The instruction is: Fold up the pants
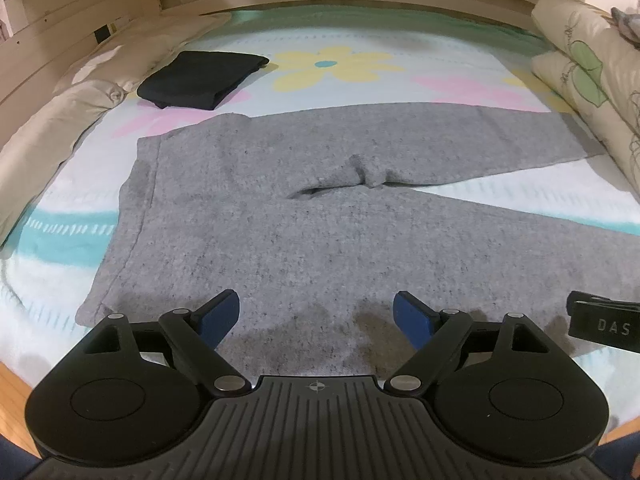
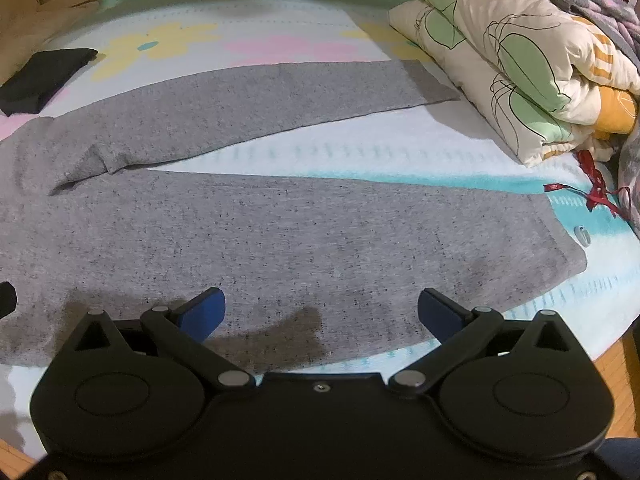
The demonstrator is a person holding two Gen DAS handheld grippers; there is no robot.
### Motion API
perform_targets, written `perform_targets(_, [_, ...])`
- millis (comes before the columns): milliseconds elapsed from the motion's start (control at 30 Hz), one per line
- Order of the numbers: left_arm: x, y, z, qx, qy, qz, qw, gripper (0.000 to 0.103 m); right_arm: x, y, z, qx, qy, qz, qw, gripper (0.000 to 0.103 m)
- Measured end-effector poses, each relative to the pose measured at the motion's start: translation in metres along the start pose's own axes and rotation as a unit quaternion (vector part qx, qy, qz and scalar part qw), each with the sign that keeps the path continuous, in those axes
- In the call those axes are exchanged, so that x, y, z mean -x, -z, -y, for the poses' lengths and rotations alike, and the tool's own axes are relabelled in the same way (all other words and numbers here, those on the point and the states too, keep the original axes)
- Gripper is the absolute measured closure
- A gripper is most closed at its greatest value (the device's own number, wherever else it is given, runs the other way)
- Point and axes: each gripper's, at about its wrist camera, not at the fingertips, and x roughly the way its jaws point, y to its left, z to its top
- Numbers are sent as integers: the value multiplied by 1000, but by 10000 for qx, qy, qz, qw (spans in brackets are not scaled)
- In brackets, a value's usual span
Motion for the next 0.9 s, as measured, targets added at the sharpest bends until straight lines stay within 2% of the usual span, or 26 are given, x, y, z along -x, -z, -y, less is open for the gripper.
perform_targets(667, [1,0,1,37,34,-125,9999,19,1,0,-5,25,-79,10,10000,1])
perform_targets(900, [3,0,-4,116,90,-142,9998,19,4,3,-3,-95,77,195,9997,1])
